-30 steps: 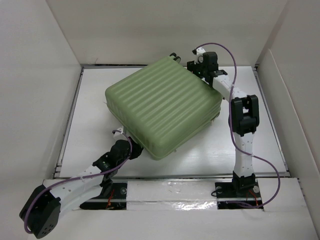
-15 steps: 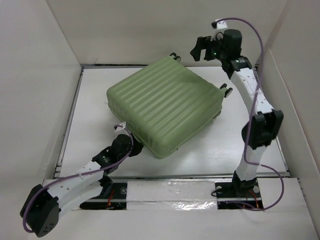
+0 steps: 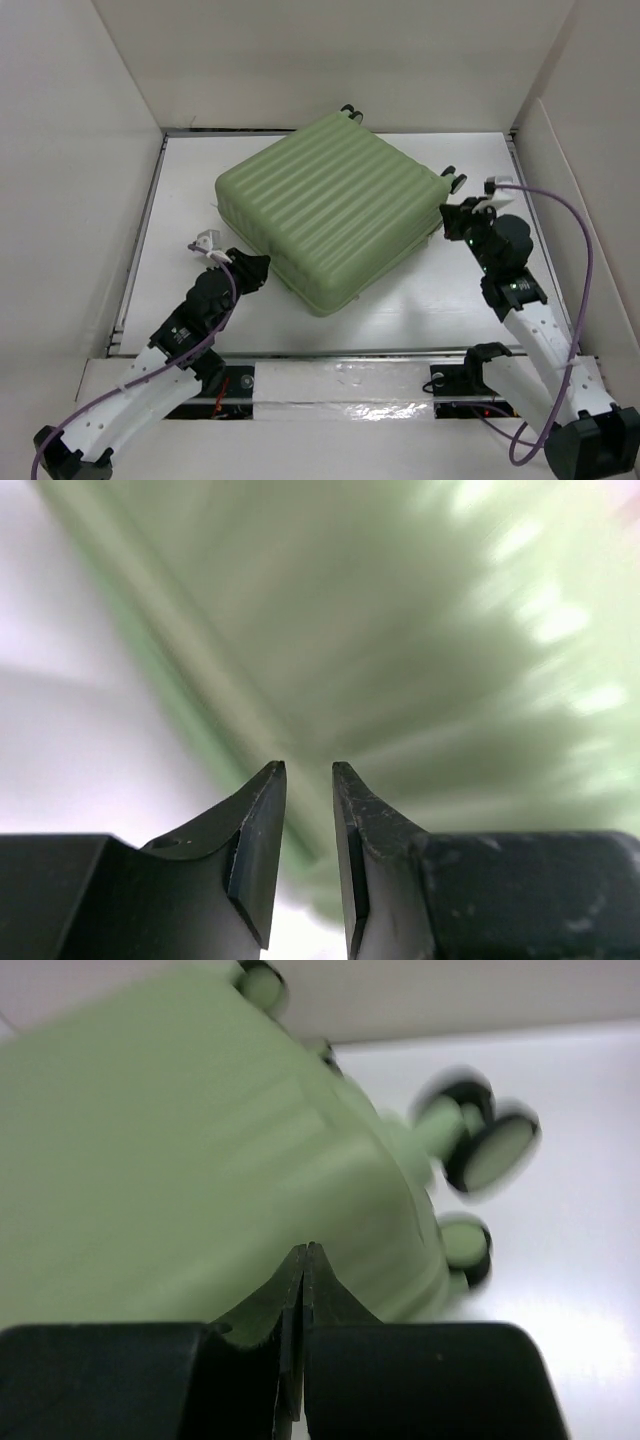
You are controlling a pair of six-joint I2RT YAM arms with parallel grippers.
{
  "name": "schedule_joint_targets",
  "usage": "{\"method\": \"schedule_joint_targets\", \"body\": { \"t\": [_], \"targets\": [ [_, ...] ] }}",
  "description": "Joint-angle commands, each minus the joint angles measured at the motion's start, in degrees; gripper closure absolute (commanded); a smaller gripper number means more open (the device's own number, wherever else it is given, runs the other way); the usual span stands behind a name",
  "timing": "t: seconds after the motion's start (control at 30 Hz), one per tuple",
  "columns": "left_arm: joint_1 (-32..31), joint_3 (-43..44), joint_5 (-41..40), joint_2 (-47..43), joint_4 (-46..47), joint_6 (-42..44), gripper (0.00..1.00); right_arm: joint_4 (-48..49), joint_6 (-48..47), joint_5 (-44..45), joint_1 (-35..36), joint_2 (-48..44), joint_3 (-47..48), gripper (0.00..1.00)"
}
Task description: Pack the luggage
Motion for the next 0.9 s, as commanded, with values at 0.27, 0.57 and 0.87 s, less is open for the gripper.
{"method": "schedule_joint_targets", "body": {
  "t": [0.27, 0.57, 0.87],
  "targets": [
    [1.87, 9.87, -3.35, 16.71, 17.42, 2.95, 0.76, -0.82, 2.39, 3.71, 0.23, -5.94, -13.27, 1.00],
    [4.67, 13.48, -20.48, 8.71, 30.93, 5.31, 0.51, 1.29, 2.74, 7.31, 0.23, -3.67, -16.53, 1.00],
    [36.20, 35.78, 19.47, 44.37, 31.22, -5.56, 0.41, 2.26, 3.18, 7.31, -0.30, -0.32, -16.79, 1.00]
  ]
}}
